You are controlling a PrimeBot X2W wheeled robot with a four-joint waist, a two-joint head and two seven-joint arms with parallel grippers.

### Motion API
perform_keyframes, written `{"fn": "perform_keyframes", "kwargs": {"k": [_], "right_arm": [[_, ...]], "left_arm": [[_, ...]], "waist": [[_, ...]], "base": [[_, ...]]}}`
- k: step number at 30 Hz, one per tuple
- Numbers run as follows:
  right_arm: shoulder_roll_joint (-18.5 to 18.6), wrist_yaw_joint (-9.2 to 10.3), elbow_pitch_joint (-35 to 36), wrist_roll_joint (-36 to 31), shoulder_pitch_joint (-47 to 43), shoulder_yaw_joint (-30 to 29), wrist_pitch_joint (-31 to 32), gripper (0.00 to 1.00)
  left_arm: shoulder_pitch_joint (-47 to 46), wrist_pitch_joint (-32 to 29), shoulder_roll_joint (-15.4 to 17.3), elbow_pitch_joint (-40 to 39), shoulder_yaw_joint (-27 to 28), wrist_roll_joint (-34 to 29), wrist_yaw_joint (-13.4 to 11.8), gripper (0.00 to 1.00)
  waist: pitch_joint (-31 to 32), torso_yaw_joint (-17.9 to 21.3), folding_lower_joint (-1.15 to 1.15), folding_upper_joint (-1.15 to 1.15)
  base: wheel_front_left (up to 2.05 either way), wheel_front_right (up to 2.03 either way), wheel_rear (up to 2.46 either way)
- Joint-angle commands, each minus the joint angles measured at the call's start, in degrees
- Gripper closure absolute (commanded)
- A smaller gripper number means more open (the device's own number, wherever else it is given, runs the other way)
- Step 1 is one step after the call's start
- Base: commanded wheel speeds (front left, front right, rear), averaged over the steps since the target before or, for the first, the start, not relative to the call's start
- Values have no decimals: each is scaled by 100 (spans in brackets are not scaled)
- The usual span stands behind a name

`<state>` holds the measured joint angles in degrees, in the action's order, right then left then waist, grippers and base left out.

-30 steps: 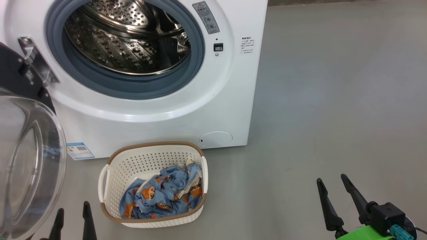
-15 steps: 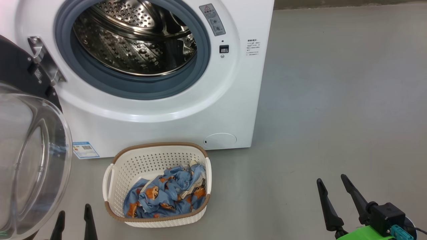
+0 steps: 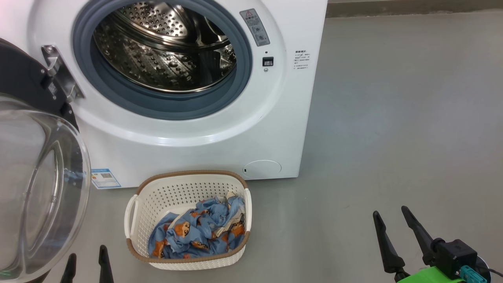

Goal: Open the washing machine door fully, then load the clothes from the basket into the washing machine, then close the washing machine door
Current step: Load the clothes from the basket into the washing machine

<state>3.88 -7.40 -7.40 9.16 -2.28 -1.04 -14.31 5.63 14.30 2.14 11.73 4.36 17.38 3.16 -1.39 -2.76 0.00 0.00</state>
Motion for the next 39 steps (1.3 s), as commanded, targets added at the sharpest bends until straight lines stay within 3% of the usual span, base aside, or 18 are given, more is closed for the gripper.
{"fn": "perform_keyframes", "kwargs": {"k": [1,15,23,39], "right_arm": [[60,-9,133,-44,77,122,-69,0],[36,-9,136,-34,78,109,-69,0],[46,-9,141,-20,71,96,-69,0],[69,-9,156,-16,83,70,-69,0]], "left_arm": [[-99,70,75,-91,188,-10,-59,0],[-121,70,74,90,164,36,49,0],[-143,70,74,-25,256,-9,-146,0],[-158,70,74,-69,144,-16,-175,0]], "waist": [[0,-1,0,0],[-14,1,0,0],[-31,-2,0,0],[-121,-14,0,0]], "base": [[0,0,0],[49,-49,0],[152,-153,2],[34,-34,0]]}}
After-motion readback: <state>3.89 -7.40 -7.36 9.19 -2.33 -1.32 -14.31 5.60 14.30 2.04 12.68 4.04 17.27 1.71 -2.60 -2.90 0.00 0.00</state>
